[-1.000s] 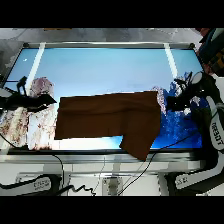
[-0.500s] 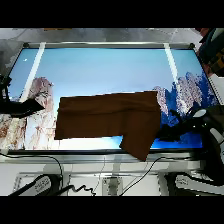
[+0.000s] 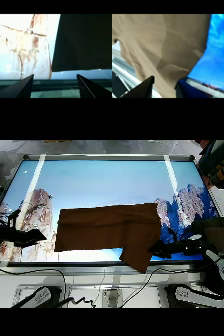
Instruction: Fold the clothes and pants, and hang the long-sleeved shirts on hangers.
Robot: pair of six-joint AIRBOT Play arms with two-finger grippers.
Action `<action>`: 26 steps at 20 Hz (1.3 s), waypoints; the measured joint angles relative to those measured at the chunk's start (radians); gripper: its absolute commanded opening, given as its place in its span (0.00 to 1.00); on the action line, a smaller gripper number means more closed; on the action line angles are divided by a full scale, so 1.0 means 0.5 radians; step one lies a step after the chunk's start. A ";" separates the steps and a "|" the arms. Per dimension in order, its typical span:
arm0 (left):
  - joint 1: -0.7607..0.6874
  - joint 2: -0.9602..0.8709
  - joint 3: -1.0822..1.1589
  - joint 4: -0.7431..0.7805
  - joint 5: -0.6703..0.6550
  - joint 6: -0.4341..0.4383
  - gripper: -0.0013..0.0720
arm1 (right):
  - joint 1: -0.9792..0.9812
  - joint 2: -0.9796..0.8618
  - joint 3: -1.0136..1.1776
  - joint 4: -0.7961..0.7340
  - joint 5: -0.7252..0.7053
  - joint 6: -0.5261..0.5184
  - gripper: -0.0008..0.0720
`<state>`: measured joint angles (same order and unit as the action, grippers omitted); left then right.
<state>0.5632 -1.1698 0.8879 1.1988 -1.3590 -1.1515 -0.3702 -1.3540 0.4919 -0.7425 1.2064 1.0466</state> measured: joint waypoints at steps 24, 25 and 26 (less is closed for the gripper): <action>0.045 -0.052 -0.764 -0.667 0.523 0.607 0.26 | -0.002 0.000 -0.019 0.341 -0.022 -0.193 0.03; 0.036 -0.063 -0.765 -0.672 0.536 0.607 0.27 | -0.002 0.000 -0.018 0.341 -0.022 -0.193 0.03; 0.029 -0.070 -0.762 -0.674 0.540 0.607 0.29 | -0.002 0.000 -0.018 0.341 -0.021 -0.193 0.03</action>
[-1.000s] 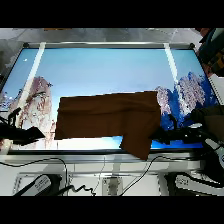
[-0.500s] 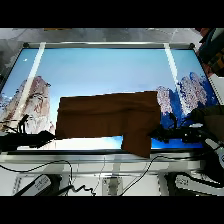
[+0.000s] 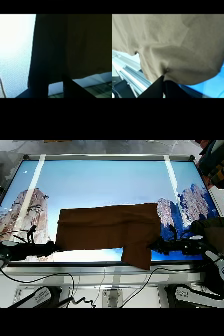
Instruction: Fold the clothes and pants, and hang the long-sleeved shirts on hangers.
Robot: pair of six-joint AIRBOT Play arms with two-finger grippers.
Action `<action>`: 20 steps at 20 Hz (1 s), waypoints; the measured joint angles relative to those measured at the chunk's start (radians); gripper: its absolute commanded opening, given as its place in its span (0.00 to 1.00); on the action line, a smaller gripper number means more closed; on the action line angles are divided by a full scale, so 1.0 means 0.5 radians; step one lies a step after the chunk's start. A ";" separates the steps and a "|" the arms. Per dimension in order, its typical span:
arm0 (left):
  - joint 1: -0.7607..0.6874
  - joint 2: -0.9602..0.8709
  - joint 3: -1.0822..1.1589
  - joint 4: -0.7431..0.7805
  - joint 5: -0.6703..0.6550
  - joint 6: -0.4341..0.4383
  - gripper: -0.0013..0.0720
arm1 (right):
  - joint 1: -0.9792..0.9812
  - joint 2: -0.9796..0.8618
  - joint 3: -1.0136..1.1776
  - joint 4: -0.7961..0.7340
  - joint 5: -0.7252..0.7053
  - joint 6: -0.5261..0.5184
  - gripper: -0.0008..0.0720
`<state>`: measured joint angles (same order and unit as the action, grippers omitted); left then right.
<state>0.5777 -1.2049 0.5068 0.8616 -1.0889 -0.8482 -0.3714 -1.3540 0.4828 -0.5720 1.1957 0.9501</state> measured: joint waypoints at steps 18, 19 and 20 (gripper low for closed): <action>0.042 -0.256 0.303 0.154 -0.224 -0.002 0.49 | 0.000 0.000 0.000 -0.001 0.007 0.001 0.03; 0.040 -0.285 0.299 0.147 -0.233 -0.001 0.48 | 0.000 0.000 0.000 -0.002 0.013 0.001 0.03; 0.042 -0.310 0.297 0.127 -0.246 -0.002 0.48 | 0.000 0.000 0.000 -0.002 0.018 -0.003 0.03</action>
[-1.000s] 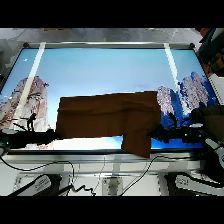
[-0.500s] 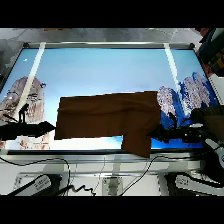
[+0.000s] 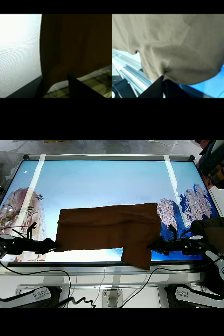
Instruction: Fold the clothes and pants, and hang the long-sleeved shirts on hangers.
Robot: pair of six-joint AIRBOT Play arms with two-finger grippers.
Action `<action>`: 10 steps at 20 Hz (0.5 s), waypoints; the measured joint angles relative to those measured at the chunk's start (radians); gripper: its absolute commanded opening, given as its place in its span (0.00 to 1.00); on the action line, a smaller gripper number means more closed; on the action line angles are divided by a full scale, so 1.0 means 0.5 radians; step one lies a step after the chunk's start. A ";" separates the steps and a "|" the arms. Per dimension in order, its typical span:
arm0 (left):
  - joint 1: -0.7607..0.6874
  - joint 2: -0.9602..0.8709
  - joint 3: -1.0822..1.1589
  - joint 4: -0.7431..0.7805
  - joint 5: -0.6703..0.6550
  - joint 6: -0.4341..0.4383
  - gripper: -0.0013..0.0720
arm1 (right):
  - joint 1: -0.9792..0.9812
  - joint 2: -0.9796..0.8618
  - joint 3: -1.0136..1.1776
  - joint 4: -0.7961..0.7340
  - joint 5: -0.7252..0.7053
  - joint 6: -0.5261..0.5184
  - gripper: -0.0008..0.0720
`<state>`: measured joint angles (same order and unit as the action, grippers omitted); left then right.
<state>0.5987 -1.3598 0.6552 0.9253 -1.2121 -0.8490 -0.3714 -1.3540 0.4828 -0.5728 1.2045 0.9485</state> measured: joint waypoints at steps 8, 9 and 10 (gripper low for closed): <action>0.000 -0.045 0.201 -0.061 -0.314 0.055 0.04 | 0.000 0.035 0.138 0.005 0.156 -0.098 0.03; -0.001 -0.024 0.257 -0.096 -0.383 0.062 0.04 | 0.000 0.077 0.155 0.006 0.164 -0.108 0.03; 0.001 0.005 0.304 -0.121 -0.426 0.068 0.04 | 0.000 0.143 0.169 0.008 0.167 -0.117 0.03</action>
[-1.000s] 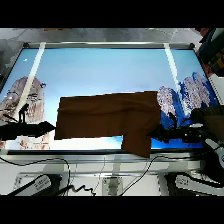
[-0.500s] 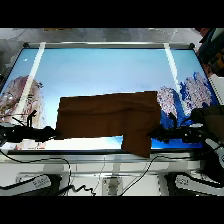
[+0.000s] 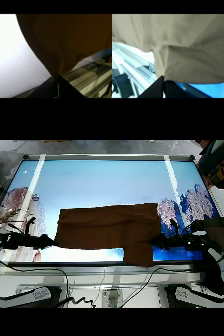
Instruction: Fold the clothes and pants, and hang the long-sleeved shirts on hangers.
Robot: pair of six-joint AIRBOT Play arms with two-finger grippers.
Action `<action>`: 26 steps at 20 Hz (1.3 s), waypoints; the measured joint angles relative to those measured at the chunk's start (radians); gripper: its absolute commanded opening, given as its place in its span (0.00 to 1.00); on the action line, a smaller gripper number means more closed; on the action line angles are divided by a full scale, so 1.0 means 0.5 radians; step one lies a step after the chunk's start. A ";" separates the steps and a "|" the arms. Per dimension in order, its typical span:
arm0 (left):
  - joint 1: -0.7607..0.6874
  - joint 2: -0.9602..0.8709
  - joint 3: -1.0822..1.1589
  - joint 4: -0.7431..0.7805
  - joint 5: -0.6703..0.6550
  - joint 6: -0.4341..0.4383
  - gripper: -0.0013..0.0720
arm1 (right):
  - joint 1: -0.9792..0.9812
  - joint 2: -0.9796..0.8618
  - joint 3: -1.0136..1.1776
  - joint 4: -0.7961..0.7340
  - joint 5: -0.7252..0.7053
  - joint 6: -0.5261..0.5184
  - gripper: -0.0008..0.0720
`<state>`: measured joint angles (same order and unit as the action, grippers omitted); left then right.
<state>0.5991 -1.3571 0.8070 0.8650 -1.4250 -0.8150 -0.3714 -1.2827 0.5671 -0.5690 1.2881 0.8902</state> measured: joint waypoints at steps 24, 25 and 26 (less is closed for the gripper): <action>-0.535 -0.143 0.096 -0.986 1.523 -0.199 0.97 | 0.694 -0.363 0.896 0.293 -1.984 0.858 0.96; -0.541 -0.155 0.098 -1.012 1.530 -0.179 0.99 | 0.697 -0.414 0.930 0.272 -1.975 0.863 0.96; -0.544 -0.161 0.098 -1.034 1.522 -0.156 0.99 | 0.698 -0.451 0.959 0.239 -1.952 0.877 0.96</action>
<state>0.3271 -1.4376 0.8558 0.3481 -0.6640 -0.8932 -0.0223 -1.5082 1.0466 -0.4496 0.3122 1.3289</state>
